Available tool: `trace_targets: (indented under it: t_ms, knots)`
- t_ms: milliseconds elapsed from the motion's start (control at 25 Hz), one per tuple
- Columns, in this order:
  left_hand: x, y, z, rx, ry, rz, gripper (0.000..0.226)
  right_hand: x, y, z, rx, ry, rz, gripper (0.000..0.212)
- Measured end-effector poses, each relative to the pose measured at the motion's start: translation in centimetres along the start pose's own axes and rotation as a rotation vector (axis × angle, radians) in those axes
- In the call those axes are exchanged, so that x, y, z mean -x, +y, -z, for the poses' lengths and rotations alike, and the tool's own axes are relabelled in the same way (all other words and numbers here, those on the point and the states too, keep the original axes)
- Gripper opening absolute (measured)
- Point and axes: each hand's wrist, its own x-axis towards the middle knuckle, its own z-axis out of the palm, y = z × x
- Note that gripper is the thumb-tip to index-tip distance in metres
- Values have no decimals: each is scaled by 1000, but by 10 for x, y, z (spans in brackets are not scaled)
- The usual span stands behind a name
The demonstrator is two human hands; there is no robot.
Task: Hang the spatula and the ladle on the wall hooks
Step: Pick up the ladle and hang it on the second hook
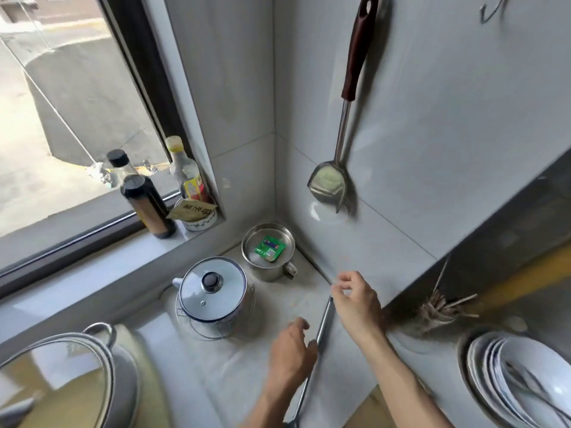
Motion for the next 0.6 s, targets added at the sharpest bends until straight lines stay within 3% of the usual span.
trace_targets:
  t_ms: [160, 360, 600]
  knots:
    - [23, -46, -53, -105, -136, 87, 30, 27, 66, -30, 42, -138, -116, 18]
    - [19, -65, -76, -144, -118, 86, 3, 39, 110, -48, 107, -207, -207, 22]
    - [37, -72, -66, -146, -66, 11, 6, 36, 120, -59, 5, -285, -296, 31]
